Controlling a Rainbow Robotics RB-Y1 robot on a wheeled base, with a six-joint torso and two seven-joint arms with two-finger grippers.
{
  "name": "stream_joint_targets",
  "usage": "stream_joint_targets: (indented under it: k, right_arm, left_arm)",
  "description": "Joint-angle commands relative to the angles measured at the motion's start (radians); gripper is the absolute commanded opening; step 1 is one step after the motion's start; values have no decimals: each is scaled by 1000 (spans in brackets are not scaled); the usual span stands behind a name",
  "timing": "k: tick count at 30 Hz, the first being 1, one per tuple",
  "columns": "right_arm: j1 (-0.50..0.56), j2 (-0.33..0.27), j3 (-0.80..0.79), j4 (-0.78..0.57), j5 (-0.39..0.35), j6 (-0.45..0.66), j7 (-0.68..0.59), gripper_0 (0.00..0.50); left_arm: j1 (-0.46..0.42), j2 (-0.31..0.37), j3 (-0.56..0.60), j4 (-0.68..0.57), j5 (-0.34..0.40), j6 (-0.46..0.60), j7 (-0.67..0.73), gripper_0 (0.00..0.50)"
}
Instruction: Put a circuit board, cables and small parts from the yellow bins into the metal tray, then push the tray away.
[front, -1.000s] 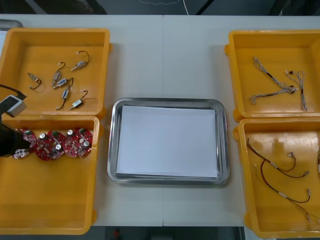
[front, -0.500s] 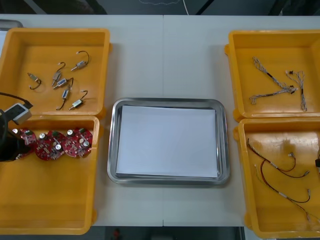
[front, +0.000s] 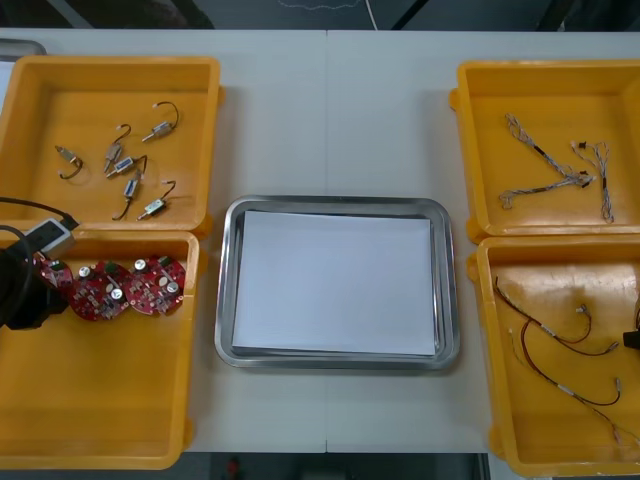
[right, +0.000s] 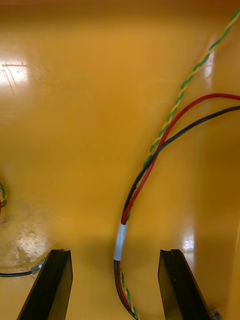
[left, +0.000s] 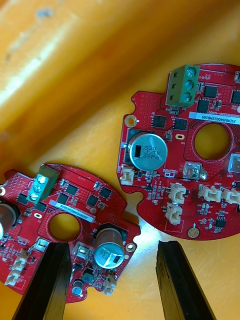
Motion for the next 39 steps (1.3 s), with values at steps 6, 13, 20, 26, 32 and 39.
stream_joint_targets:
  k: [6,13,20,26,32,39]
  right_arm:
    - [34,8,34,34,15,-46,51,500]
    - [34,21,63,49,15,-75,51,500]
    - [34,40,66,64,21,-77,63,427]
    - [34,51,64,64,18,-77,60,0]
    - [34,51,49,55,-8,-77,65,0]
    - [34,49,-32,-37,-31,26,66,0]
  left_arm:
    - [18,45,-44,2,-39,-55,-79,500]
    - [21,45,-47,4,-42,-55,-83,500]
    - [28,45,-47,2,-45,-57,-85,500]
    - [28,45,-47,4,-47,-57,-85,489]
    - [29,45,-47,4,-47,-55,-86,0]
    - [34,45,-47,2,-48,-57,-85,0]
